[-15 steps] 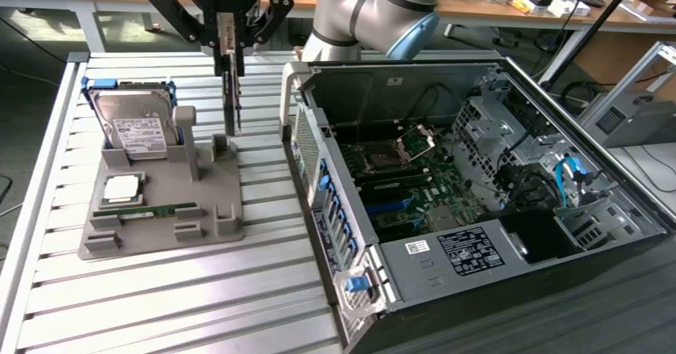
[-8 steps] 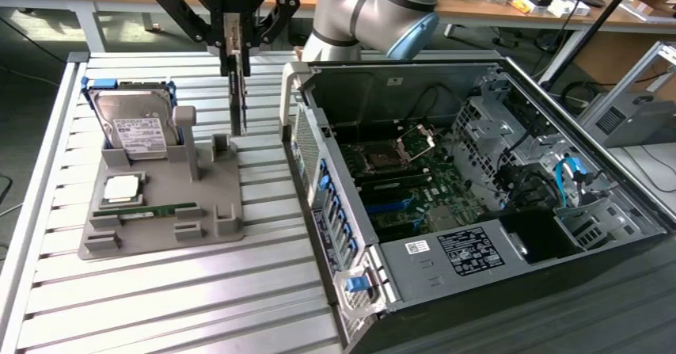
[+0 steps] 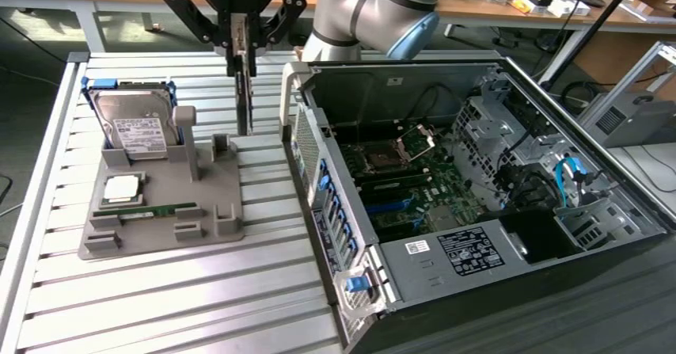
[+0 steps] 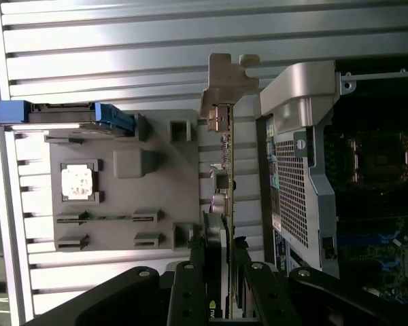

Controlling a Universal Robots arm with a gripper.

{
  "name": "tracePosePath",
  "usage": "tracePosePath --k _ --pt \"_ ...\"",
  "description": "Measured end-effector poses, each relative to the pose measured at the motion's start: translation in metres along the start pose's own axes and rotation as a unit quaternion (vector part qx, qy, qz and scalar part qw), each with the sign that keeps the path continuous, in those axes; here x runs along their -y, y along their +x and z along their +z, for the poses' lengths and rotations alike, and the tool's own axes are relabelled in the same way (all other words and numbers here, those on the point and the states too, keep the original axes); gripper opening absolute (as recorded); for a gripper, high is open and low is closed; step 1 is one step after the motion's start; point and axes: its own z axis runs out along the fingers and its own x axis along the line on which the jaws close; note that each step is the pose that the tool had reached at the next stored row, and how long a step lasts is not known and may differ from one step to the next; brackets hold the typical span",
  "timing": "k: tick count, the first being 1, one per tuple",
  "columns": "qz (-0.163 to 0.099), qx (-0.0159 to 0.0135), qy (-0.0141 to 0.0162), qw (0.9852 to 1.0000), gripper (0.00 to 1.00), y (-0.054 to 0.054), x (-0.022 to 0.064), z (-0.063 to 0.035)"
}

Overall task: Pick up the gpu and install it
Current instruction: 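Pick up the gpu and move the gpu toward the slot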

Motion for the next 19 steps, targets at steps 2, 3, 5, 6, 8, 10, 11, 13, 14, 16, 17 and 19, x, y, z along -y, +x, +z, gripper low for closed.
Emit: tracePosePath --k 2,3,5,6,8,10,11,13,14,16,17,19 --pt "0.0 0.0001 0.0004 1.0 0.27 -0.0009 0.0 0.0" --pt "0.0 0.0001 0.0006 1.0 0.27 -0.0012 -0.0001 0.0" --pt "0.0 0.0001 0.001 1.0 0.27 -0.0021 -0.0001 0.0001" --pt "0.0 0.0001 0.0011 1.0 0.27 -0.0024 -0.0002 0.0001" --pt "0.0 0.0001 0.0012 1.0 0.27 -0.0032 -0.0002 0.0001" --pt "0.0 0.0001 0.0014 1.0 0.27 -0.004 -0.0003 0.0001" --pt "0.0 0.0001 0.0014 1.0 0.27 -0.0043 -0.0003 0.0001" --pt "0.0 0.0001 0.0015 1.0 0.27 -0.0051 -0.0004 0.0002" --pt "0.0 0.0002 0.0016 1.0 0.27 -0.0055 -0.0004 0.0002" --pt "0.0 0.0002 0.002 1.0 0.27 -0.0068 -0.0005 0.0002" --pt "0.0 0.0002 0.0022 1.0 0.27 -0.0073 -0.0005 0.0002" --pt "0.0 0.0002 0.0025 1.0 0.27 -0.0082 -0.0006 0.0002"
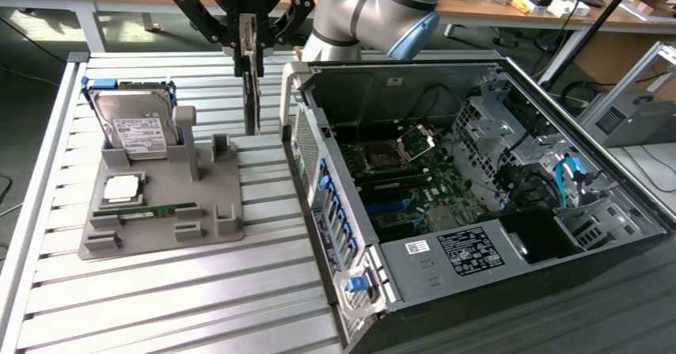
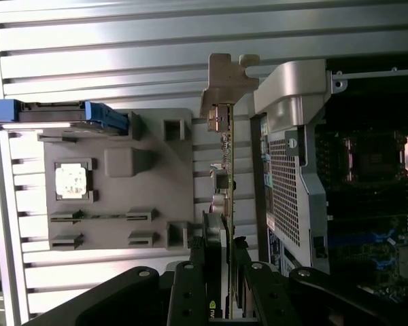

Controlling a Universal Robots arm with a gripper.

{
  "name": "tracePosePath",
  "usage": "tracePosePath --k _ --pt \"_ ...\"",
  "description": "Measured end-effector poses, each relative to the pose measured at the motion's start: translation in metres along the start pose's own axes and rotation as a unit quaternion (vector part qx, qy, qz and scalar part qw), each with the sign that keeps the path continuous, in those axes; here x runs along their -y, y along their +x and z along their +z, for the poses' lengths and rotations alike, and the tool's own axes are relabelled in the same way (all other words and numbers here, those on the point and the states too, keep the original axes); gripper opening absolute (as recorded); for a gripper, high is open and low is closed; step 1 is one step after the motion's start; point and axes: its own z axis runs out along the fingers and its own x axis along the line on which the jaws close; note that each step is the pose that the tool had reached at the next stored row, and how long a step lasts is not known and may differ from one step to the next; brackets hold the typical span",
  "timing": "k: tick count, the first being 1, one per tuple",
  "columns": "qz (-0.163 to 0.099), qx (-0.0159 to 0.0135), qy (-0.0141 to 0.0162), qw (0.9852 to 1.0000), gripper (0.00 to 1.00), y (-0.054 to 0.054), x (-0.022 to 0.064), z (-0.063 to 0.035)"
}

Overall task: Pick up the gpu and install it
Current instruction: 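Pick up the gpu and move the gpu toward the slot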

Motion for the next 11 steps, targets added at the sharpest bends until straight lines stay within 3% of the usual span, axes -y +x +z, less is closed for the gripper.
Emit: tracePosePath --k 11 --pt "0.0 0.0001 0.0017 1.0 0.27 -0.0042 -0.0003 0.0001"
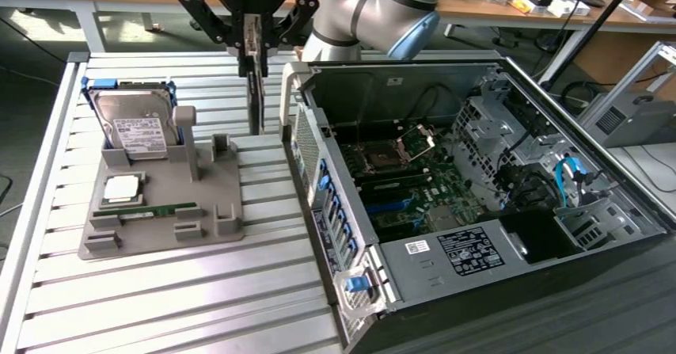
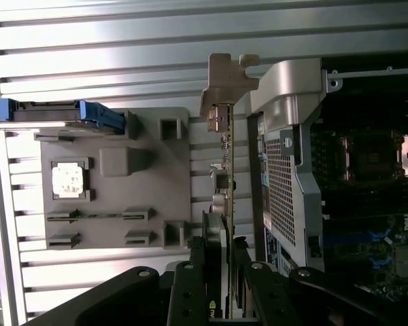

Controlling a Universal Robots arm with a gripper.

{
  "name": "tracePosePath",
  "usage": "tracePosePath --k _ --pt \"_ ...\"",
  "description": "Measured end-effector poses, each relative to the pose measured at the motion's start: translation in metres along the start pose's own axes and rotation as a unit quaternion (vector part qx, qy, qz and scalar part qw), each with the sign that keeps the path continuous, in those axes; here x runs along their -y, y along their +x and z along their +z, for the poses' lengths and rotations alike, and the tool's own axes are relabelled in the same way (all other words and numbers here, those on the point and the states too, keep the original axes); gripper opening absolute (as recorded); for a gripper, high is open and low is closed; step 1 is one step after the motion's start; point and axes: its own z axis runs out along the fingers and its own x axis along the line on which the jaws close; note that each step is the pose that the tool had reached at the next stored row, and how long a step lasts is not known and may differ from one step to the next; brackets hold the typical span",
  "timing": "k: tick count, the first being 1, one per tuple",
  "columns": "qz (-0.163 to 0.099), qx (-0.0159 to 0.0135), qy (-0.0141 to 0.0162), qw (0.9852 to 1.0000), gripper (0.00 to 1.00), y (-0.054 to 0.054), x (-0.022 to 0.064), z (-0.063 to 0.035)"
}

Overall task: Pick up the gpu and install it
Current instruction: 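Pick up the gpu and move the gpu toward the slot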

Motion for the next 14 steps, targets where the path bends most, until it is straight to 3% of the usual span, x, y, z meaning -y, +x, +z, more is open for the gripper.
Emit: tracePosePath --k 14 --pt "0.0 0.0002 0.0026 1.0 0.27 -0.0046 -0.0003 0.0001"
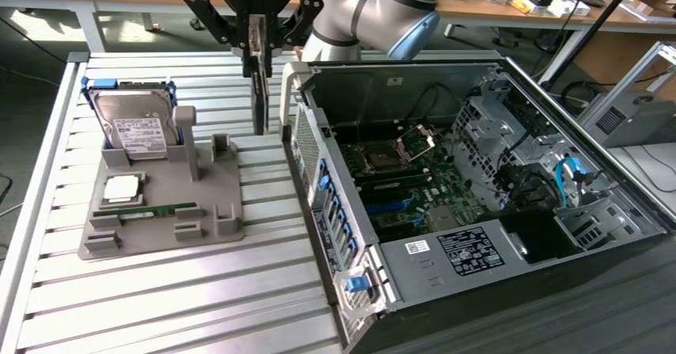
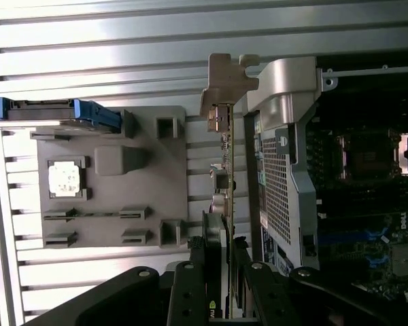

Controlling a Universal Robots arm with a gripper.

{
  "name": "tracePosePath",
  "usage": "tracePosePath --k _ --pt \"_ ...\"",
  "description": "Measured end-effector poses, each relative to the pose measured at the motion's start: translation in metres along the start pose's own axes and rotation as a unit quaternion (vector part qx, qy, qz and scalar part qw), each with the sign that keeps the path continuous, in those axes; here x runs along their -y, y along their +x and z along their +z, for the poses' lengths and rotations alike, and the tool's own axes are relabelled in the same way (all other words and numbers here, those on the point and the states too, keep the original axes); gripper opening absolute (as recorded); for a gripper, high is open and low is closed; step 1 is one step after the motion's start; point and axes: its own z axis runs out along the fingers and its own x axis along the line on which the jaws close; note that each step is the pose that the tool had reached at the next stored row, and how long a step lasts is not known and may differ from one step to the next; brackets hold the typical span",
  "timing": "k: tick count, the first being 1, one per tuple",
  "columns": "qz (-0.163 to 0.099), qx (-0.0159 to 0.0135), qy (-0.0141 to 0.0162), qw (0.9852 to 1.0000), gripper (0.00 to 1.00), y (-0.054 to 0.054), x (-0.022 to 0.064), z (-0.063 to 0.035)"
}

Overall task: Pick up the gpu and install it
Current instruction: 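Pick up the gpu and move the gpu toward the slot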

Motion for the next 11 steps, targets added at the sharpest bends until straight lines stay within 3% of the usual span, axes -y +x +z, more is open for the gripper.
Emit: tracePosePath --k 11 --pt "0.0 0.0002 0.0026 1.0 0.27 -0.0033 -0.0002 0.0001"
